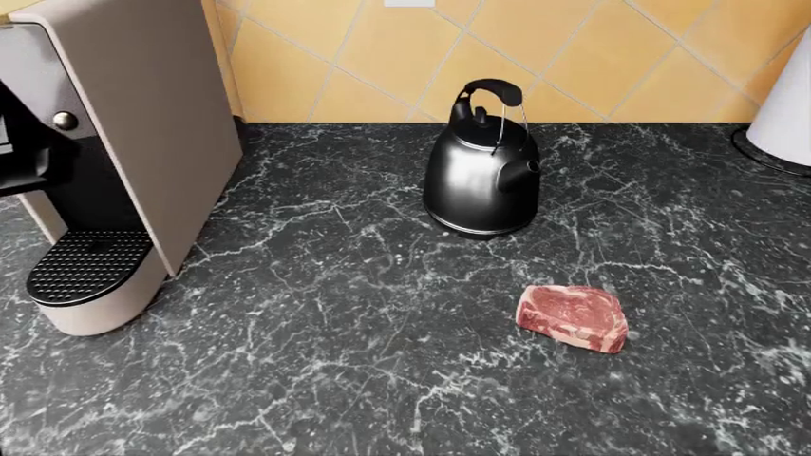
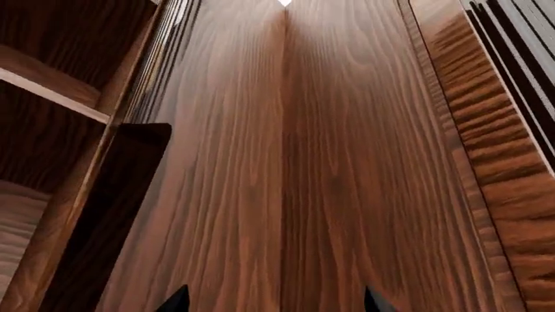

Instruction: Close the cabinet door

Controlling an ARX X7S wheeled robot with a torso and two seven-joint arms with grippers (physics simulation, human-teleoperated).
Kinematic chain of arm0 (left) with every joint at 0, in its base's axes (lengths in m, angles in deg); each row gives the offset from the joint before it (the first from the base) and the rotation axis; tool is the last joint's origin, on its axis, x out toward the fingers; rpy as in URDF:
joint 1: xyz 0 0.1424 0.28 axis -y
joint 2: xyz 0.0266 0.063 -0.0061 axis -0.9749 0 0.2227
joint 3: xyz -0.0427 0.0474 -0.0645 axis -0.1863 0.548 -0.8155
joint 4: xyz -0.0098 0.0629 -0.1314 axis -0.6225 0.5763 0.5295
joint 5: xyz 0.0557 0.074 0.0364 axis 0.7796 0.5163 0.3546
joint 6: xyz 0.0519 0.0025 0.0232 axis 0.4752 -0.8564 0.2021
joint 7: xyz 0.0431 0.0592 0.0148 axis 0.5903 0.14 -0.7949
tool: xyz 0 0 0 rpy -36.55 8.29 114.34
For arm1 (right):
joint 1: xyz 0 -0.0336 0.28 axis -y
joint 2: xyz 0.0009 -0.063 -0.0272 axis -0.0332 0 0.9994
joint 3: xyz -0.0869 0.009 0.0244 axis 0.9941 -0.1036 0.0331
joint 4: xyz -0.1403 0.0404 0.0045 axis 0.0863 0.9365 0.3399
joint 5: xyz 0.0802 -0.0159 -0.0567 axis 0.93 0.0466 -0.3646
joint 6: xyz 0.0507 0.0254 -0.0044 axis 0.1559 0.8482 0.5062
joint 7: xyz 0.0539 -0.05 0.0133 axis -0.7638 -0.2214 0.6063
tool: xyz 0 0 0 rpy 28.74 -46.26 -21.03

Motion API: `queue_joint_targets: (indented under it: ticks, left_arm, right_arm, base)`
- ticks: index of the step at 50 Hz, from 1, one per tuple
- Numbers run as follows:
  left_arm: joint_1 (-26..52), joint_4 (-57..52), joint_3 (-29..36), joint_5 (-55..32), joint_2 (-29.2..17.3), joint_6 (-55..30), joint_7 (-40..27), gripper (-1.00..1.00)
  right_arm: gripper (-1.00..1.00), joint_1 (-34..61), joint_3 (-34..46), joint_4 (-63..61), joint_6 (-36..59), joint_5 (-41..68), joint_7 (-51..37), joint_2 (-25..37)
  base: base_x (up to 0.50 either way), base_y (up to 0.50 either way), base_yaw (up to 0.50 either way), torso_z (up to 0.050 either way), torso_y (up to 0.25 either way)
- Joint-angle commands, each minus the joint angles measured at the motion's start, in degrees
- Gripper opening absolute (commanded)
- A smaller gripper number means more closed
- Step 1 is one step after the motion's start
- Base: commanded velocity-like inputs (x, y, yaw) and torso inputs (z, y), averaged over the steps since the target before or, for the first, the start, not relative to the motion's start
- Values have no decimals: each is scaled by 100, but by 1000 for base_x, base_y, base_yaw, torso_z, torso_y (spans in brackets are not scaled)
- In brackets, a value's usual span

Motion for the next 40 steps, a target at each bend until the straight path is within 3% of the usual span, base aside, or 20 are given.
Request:
queue_joint_targets:
  ticks: [1,17,40]
  left_arm:
    - [-71,28,83,-22,-155,210,-95,100]
    - [-346,13,4,-69,-391,551,-225,100]
    - [-642,81,-29,5,-570,895,-302,100]
  right_arm:
    - [100,1265,708,823,85,-449,369,-701]
    - [100,1665,951,615,222,-194,116,-1454]
    - [100,1928,1424,790,41,-476,254,-1999]
  base:
    - [14,3,6,10,0]
    - [8,1,7,7,0]
    - [1,1,3,4,2]
